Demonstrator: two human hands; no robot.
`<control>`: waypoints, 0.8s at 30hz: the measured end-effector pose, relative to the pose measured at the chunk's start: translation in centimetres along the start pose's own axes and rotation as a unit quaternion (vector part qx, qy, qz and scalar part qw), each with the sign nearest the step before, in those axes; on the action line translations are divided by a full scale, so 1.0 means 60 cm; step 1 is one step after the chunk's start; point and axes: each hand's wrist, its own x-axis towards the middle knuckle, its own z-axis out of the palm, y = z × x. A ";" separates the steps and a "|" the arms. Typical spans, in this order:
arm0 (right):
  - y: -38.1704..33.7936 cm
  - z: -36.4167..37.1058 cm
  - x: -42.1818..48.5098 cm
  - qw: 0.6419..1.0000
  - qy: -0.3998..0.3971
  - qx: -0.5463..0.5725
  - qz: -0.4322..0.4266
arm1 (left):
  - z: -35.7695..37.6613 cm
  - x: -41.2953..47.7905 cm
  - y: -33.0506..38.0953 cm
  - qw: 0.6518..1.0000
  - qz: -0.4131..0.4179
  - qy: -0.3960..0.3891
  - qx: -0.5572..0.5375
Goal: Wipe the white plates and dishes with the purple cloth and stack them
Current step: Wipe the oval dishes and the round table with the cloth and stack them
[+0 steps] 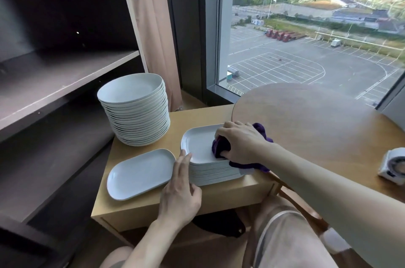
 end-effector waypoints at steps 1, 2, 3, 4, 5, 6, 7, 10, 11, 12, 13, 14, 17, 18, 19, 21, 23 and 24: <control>-0.007 -0.001 0.004 1.000 -0.002 0.010 -0.006 | 0.001 0.000 -0.001 1.000 0.000 0.003 -0.003; -0.013 -0.001 0.008 1.000 -0.002 0.016 -0.013 | 0.003 -0.001 -0.002 1.000 0.000 0.005 -0.004; -0.020 -0.001 0.012 1.000 -0.003 0.020 -0.019 | 0.005 -0.001 -0.003 1.000 -0.001 0.007 -0.004; -0.027 0.001 0.016 0.999 -0.002 0.021 -0.026 | 0.007 -0.001 -0.005 1.000 -0.001 0.010 -0.004; -0.033 0.004 0.021 0.999 0.000 0.023 -0.032 | 0.009 -0.001 -0.007 1.000 0.001 0.013 -0.006; -0.039 0.008 0.026 0.999 0.003 0.025 -0.039 | 0.010 -0.001 -0.009 1.000 0.003 0.016 -0.006; -0.045 0.012 0.031 0.999 0.007 0.029 -0.045 | 0.010 0.000 -0.010 1.000 0.005 0.019 -0.007; -0.061 0.024 0.051 0.997 0.027 0.045 -0.057 | 0.004 0.005 -0.012 1.000 0.011 0.022 0.000; -0.066 0.027 0.058 0.997 0.034 0.052 -0.055 | 0.001 0.007 -0.012 1.000 0.010 0.023 0.003; -0.069 0.030 0.064 0.996 0.041 0.058 -0.051 | -0.002 0.009 -0.011 1.000 0.011 0.023 0.005; -0.071 0.033 0.069 0.996 0.049 0.064 -0.044 | -0.005 0.011 -0.011 1.000 0.012 0.024 0.007; -0.072 0.037 0.074 0.995 0.059 0.074 -0.035 | -0.007 0.011 -0.010 1.000 0.014 0.024 0.010; -0.075 0.049 0.084 0.989 0.094 0.114 0.010 | -0.008 0.012 -0.004 1.000 0.009 0.017 0.021; -0.077 0.052 0.087 0.987 0.105 0.120 0.023 | -0.007 0.013 -0.002 0.999 0.002 0.014 0.031; -0.079 0.054 0.090 0.986 0.112 0.122 0.033 | -0.007 0.017 0.000 0.999 -0.002 0.014 0.048; -0.081 0.055 0.094 0.984 0.120 0.122 0.045 | -0.009 0.023 0.005 0.995 -0.003 0.014 0.096; -0.082 0.057 0.095 0.985 0.124 0.111 0.049 | -0.015 0.029 0.006 0.990 -0.003 0.005 0.140; -0.081 0.058 0.095 0.986 0.127 0.100 0.051 | -0.017 0.030 0.006 0.987 -0.004 -0.004 0.159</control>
